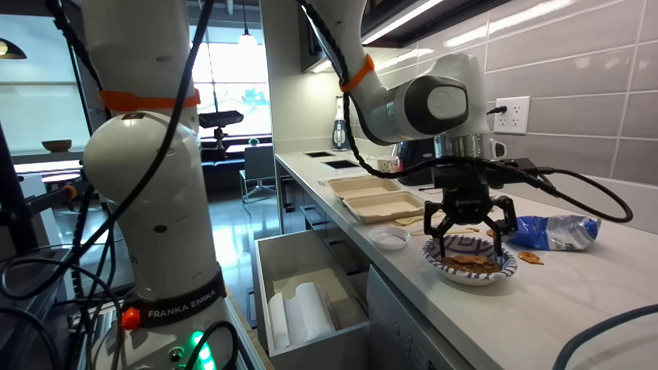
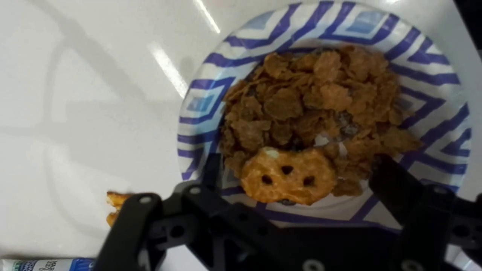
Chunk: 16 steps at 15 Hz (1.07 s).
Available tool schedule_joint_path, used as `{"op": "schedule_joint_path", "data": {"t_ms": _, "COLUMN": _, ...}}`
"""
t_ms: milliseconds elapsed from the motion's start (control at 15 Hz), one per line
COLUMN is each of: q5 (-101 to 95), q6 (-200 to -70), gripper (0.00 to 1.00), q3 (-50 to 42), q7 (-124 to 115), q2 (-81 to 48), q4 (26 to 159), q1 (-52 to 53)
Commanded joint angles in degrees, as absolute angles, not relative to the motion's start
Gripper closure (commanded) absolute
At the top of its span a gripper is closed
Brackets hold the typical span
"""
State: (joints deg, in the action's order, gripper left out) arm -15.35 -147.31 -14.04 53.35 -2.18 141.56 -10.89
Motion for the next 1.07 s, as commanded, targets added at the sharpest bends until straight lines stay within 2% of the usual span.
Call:
{"op": "schedule_joint_path", "data": {"t_ms": 0, "q5": -14.42, "q6": -148.15, "gripper": 0.0, "q3": -13.22, "q7": 55.02, "q2": -3.7, "q4": 141.23, "q1": -11.8}}
{"op": "schedule_joint_path", "data": {"t_ms": 733, "q5": -13.16, "q6": -147.73, "gripper": 0.0, "q3": -12.67, "q7": 57.11, "q2": -4.56, "q4": 141.12, "q1": -11.94}}
{"op": "schedule_joint_path", "data": {"t_ms": 1000, "q5": -13.0, "q6": -147.65, "gripper": 0.03, "q3": -12.62, "q7": 57.28, "q2": -4.72, "q4": 140.96, "q1": -11.97}}
